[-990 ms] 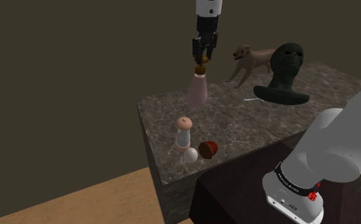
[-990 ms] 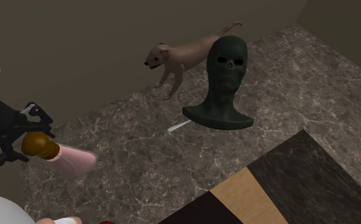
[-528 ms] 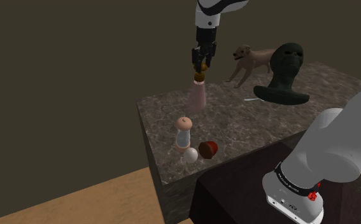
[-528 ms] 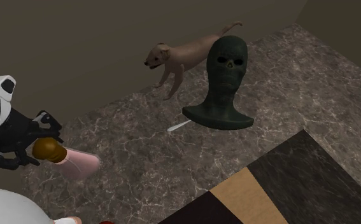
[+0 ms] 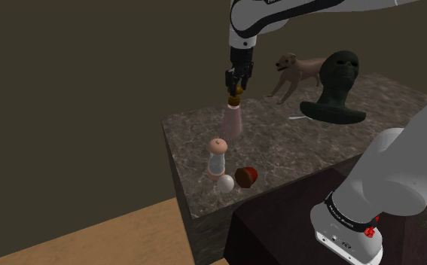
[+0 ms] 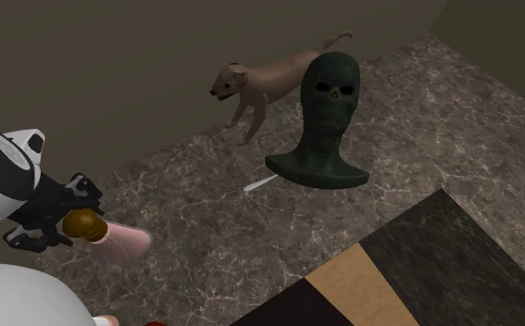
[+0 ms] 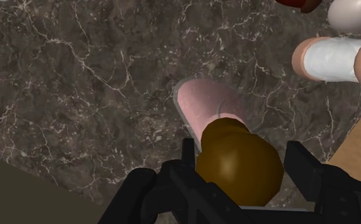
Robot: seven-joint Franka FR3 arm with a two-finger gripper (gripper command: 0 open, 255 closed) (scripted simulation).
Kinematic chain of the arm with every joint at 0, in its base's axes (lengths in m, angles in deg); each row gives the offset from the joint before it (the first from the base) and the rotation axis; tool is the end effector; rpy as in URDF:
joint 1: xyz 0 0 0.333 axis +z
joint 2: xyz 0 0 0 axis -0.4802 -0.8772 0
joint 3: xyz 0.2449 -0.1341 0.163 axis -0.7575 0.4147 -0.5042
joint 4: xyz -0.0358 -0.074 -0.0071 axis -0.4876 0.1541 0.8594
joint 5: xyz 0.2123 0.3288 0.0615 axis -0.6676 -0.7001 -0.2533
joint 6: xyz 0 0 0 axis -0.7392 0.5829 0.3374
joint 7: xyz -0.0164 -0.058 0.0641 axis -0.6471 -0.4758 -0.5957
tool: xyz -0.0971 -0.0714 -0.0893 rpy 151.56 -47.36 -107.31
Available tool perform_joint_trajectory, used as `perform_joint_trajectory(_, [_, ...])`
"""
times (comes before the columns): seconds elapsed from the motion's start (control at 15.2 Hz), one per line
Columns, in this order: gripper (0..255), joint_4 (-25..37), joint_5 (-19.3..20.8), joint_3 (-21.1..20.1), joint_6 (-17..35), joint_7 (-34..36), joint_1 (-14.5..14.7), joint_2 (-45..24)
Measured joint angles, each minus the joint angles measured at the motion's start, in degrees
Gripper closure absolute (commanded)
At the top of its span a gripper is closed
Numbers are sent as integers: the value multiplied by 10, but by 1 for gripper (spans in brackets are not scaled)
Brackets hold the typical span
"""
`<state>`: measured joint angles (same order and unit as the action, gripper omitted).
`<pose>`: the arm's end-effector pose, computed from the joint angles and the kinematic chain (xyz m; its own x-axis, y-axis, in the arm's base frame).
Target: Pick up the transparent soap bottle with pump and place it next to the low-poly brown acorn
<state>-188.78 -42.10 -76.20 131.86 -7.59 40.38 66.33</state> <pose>0.5112 0.0303 0.4369 0.9819 0.1763 -0.0693 0.1752 -0.9843 -0.0217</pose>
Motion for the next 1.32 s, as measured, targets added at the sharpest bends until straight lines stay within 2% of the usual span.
perform_joint_trajectory(0.53, [255,-12,0,0,14,0,0,-1])
perform_joint_trajectory(0.59, [0,-13,0,0,14,0,0,-1])
perform_joint_trajectory(0.99, [0,-12,0,0,14,0,0,-1])
perform_joint_trajectory(1.32, [0,45,1,-1,-49,1,0,6])
